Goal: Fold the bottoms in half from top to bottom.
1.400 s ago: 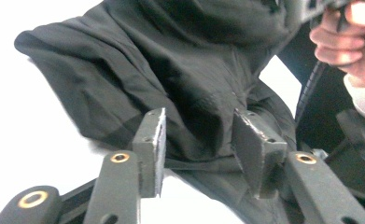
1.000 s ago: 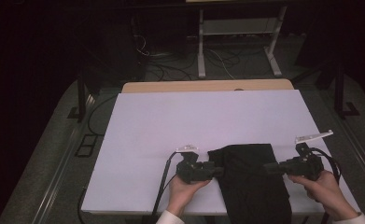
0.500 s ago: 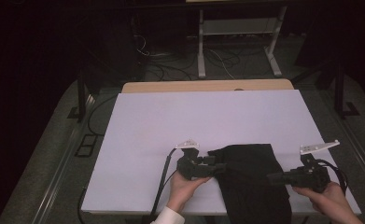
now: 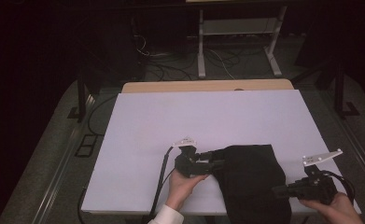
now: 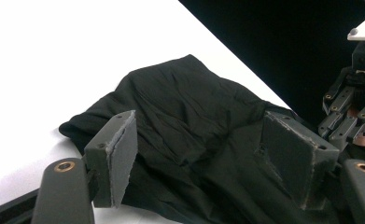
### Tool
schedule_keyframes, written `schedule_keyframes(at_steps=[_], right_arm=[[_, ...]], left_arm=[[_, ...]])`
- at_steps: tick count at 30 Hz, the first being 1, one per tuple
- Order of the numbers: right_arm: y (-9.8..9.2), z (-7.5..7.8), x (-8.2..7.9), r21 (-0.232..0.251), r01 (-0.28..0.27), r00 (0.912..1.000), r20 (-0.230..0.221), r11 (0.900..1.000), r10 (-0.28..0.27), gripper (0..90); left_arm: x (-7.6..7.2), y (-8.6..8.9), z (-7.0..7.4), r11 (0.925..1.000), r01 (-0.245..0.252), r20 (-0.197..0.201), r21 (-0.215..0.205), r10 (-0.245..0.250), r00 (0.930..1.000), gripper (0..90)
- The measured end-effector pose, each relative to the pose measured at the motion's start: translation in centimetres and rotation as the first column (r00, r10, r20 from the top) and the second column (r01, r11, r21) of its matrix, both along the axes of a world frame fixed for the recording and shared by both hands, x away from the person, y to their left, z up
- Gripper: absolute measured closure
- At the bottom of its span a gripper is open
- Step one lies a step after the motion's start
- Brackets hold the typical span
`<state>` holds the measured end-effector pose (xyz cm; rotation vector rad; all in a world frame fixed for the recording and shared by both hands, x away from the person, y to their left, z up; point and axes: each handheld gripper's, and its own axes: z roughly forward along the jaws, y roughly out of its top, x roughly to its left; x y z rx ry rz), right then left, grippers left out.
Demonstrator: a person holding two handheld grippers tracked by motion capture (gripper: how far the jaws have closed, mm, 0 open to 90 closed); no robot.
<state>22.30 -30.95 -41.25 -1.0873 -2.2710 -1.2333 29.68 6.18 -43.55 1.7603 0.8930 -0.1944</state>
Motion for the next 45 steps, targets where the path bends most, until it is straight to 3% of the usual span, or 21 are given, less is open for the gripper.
schedule_keyframes(at_steps=[10,12,16,24,27,30,37,45], right_arm=[[-0.9,-0.8,-0.7,-0.021,-0.031,0.9986,-0.044,0.999,0.03,82.1],[-1.0,-0.8,-0.8,-0.018,-0.041,0.998,-0.048,0.999,0.04,78.3],[-1.2,-0.8,-1.1,-0.011,-0.07,0.9972,-0.025,0.997,0.07,62.2],[-0.3,0.0,-0.5,-0.023,-0.028,0.994,0.105,0.999,0.03,17.1],[0.0,0.5,0.3,-0.024,-0.003,0.988,0.154,1.0,0.006,12.5],[0.2,0.8,1.1,-0.022,0.032,0.9825,0.184,0.999,-0.027,1.3],[0.0,1.2,2.6,-0.045,0.066,0.9709,0.233,0.997,-0.053,0.0],[0.4,1.7,5.0,-0.065,0.069,0.9652,0.257,0.995,-0.05,0.0]], left_arm=[[0.3,0.1,0.0,0.9997,-0.024,0.007,0.012,0.024,0.9997,22.9],[0.3,0.0,0.0,0.9996,-0.023,0.007,0.015,0.023,0.9997,22.1],[0.4,-0.2,-0.1,0.9995,-0.022,0.008,0.021,0.022,0.9997,20.2],[0.3,-0.6,0.1,0.9989,-0.007,0.022,0.046,0.006,0.9997,15.7],[0.4,-0.8,0.2,0.9987,-0.002,0.029,0.051,0.001,0.9996,13.7],[0.4,-1.1,0.3,0.9982,0.008,0.035,0.059,-0.01,0.9993,12.1],[0.8,-1.7,0.3,0.9948,0.005,0.041,0.102,-0.01,0.9991,3.5],[1.2,-2.1,0.6,0.9913,0.011,0.059,0.131,-0.019,0.9981,2.6]])
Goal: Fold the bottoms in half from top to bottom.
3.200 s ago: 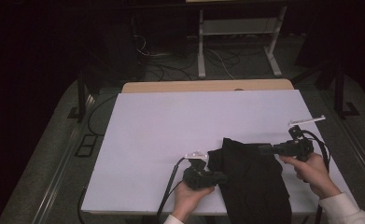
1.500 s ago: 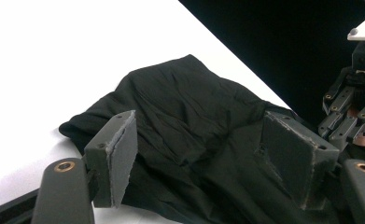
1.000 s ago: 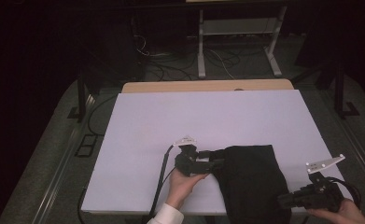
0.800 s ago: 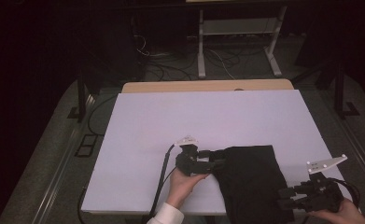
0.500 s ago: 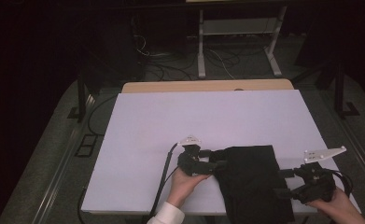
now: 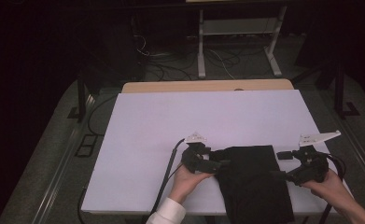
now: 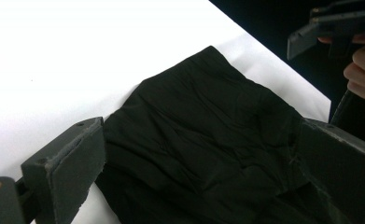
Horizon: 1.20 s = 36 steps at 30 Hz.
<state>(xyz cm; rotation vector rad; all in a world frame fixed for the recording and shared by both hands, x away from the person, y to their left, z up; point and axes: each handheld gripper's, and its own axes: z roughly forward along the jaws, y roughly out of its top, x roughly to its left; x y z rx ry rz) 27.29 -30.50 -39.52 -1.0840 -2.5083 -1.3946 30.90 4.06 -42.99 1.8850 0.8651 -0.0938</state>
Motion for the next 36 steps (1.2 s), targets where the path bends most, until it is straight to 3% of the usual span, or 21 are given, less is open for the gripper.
schedule_keyframes(at_steps=[6,11,14,21,32,36], right_arm=[[0.2,-0.3,1.9,-0.026,0.018,0.9998,-0.005,0.999,-0.019,0.0],[0.2,-0.9,3.5,-0.088,0.028,0.9996,0.006,0.996,-0.028,0.0],[0.2,-1.2,4.3,-0.089,0.036,0.9993,0.006,0.995,-0.036,0.0],[0.0,-1.7,6.0,-0.132,0.064,0.9978,0.022,0.989,-0.062,0.0],[-0.6,-2.8,8.2,-0.112,0.093,0.9954,-0.012,0.989,-0.095,0.0],[-1.1,-3.2,8.7,-0.106,0.103,0.9936,-0.035,0.989,-0.108,0.0]], left_arm=[[0.6,0.2,-0.2,0.9997,-0.025,0.007,-0.006,0.025,0.9997,2.6],[1.3,0.5,-0.6,0.9988,-0.048,-0.001,0.009,0.048,0.9988,2.6],[1.7,0.7,-0.8,0.998,-0.062,-0.01,0.012,0.062,0.998,2.6],[2.4,0.7,-1.2,0.9985,-0.054,-0.028,0.006,0.054,0.9982,4.0],[3.7,0.2,-1.2,0.9984,-0.035,-0.038,0.044,0.036,0.9986,5.3],[3.9,0.3,-1.6,0.9984,-0.03,-0.049,0.047,0.032,0.9983,10.2]])
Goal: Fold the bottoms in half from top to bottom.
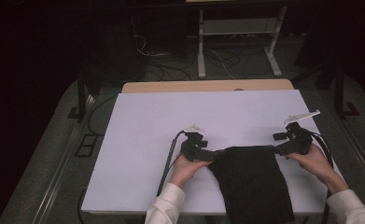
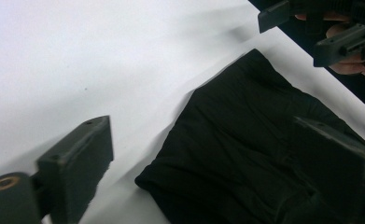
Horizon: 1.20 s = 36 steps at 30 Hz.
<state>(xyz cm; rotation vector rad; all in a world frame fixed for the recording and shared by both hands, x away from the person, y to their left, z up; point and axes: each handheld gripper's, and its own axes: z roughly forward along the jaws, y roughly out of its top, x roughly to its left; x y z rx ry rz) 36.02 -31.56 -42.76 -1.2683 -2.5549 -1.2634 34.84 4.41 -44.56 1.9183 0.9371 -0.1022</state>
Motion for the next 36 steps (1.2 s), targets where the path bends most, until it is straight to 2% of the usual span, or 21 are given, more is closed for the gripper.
schedule_keyframes(at_steps=[8,10,13,16,21,26,30,32,34,36], right_arm=[[-1.0,-0.9,0.7,0.035,-0.01,0.9992,-0.037,0.999,0.012,14.1],[-1.1,-1.1,0.8,0.035,-0.011,0.9988,-0.048,0.999,0.012,14.6],[-1.4,-1.5,1.0,0.03,-0.006,0.9981,-0.061,1.0,0.008,18.1],[-1.8,-1.8,1.1,0.046,-0.007,0.9975,-0.07,0.999,0.01,27.7],[-2.1,-2.4,1.2,0.022,-0.003,0.9965,-0.083,1.0,0.005,37.0],[-2.3,-2.5,1.3,0.028,-0.01,0.9959,-0.09,1.0,0.012,49.4],[-2.2,-2.6,1.2,0.015,-0.023,0.9957,-0.089,1.0,0.024,62.9],[-2.1,-2.6,1.2,0.004,-0.036,0.9949,-0.094,0.999,0.036,73.3],[-1.8,-2.6,1.1,-0.01,-0.051,0.9933,-0.105,0.999,0.05,84.5],[-1.6,-2.4,1.0,-0.017,-0.057,0.9931,-0.104,0.998,0.055,86.1]], left_arm=[[0.4,-0.1,-0.7,0.9998,0.019,-0.026,0.001,-0.019,0.9995,15.4],[0.5,-0.2,-0.9,0.9997,0.023,-0.033,0.006,-0.023,0.9992,16.6],[0.6,-0.2,-1.1,0.9989,0.045,-0.066,-0.008,-0.046,0.9968,21.0],[0.8,-0.3,-1.4,0.9981,0.056,-0.095,-0.024,-0.058,0.9938,25.3],[1.0,-0.1,-1.6,0.9971,0.064,-0.116,-0.041,-0.068,0.9909,32.7],[1.1,0.0,-1.7,0.9965,0.07,-0.139,-0.045,-0.076,0.9873,42.1],[1.0,-0.3,-1.8,0.9959,0.086,-0.139,-0.029,-0.089,0.9863,53.4],[0.9,-0.3,-1.8,0.997,0.077,-0.127,-0.013,-0.078,0.9889,68.6],[0.9,-0.3,-1.7,0.9954,0.093,-0.118,-0.024,-0.095,0.9885,81.7],[0.8,-0.3,-1.6,0.9954,0.096,-0.098,-0.009,-0.096,0.9906,84.2]])
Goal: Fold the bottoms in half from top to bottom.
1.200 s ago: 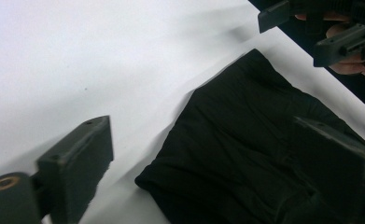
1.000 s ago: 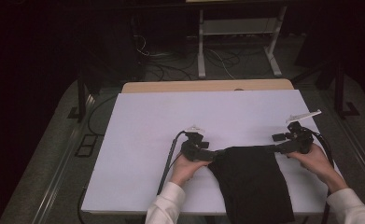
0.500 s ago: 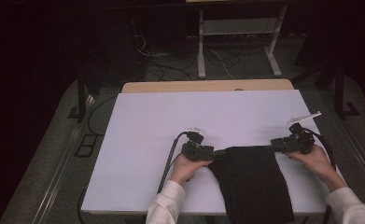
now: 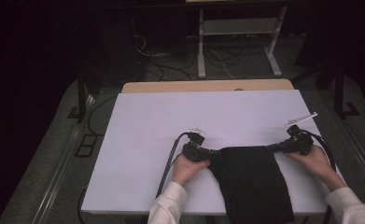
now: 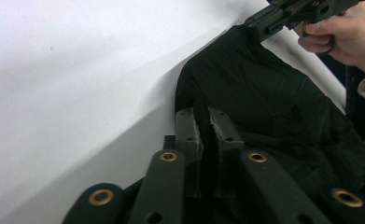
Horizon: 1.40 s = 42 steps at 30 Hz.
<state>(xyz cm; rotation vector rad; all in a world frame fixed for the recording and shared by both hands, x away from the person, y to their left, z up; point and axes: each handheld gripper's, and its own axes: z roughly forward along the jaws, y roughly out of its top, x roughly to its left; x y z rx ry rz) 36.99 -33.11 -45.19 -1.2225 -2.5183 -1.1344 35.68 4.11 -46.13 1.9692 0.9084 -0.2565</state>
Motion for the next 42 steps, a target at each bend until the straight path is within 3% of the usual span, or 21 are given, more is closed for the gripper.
schedule_keyframes(at_steps=[5,12,17,23,28,42], right_arm=[[0.7,0.7,-0.3,-0.03,0.028,0.9992,0.03,0.999,-0.027,86.7],[1.6,1.5,-0.1,-0.011,0.072,0.9948,0.072,0.997,-0.071,86.9],[2.2,1.6,0.2,0.012,0.083,0.9948,0.059,0.997,-0.083,86.9],[3.2,2.0,0.7,0.018,0.091,0.9929,0.075,0.996,-0.092,86.9],[4.5,2.2,1.3,0.011,0.094,0.9911,0.093,0.995,-0.095,86.8],[6.3,1.8,3.2,0.01,0.135,0.9847,0.109,0.991,-0.135,87.0]], left_arm=[[0.0,0.6,1.1,0.9998,-0.019,0.044,0.004,0.019,0.9988,84.8],[0.0,1.8,2.8,0.999,-0.042,0.085,0.013,0.041,0.9955,84.7],[0.3,2.6,3.7,0.998,-0.059,0.088,0.023,0.057,0.9945,84.6],[0.5,3.4,4.7,0.9962,-0.075,0.132,0.044,0.069,0.9888,84.4],[1.6,4.1,4.8,0.9925,-0.083,0.148,0.09,0.069,0.9865,84.4],[4.6,5.9,3.9,0.9881,-0.127,0.19,0.086,0.109,0.9757,84.5]])
